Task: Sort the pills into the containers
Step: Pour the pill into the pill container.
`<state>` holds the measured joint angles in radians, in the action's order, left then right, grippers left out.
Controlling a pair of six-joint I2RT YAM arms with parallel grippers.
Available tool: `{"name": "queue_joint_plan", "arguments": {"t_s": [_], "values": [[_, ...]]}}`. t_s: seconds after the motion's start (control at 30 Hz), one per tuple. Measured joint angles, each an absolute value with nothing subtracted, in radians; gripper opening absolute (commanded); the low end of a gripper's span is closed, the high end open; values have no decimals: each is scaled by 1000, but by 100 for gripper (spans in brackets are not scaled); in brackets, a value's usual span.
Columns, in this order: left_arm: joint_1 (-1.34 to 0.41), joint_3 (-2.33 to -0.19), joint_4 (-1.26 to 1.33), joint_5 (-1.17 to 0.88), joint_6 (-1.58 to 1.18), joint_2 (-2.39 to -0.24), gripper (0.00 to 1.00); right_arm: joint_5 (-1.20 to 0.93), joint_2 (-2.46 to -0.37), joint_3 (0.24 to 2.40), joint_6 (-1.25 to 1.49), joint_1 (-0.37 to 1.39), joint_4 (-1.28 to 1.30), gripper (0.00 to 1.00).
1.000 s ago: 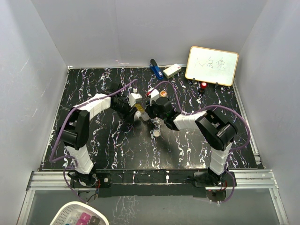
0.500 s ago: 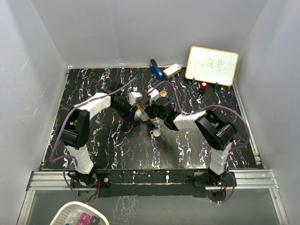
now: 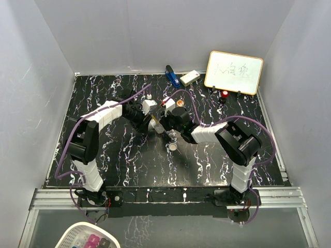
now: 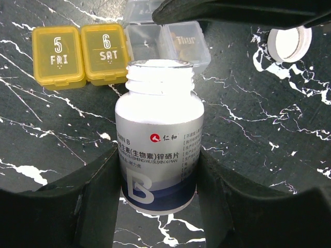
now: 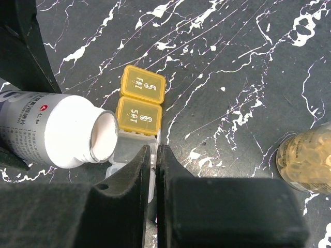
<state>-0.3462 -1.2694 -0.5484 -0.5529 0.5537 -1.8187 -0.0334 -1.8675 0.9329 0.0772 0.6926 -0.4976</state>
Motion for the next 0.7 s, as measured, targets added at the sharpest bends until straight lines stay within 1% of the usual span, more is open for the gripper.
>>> {"name": "queue_joint_plan", "arguments": {"t_s": [0.7], "values": [[-346, -1297, -585, -524, 548, -1868, 0, -9, -1867, 933, 14, 737, -504, 0]]}}
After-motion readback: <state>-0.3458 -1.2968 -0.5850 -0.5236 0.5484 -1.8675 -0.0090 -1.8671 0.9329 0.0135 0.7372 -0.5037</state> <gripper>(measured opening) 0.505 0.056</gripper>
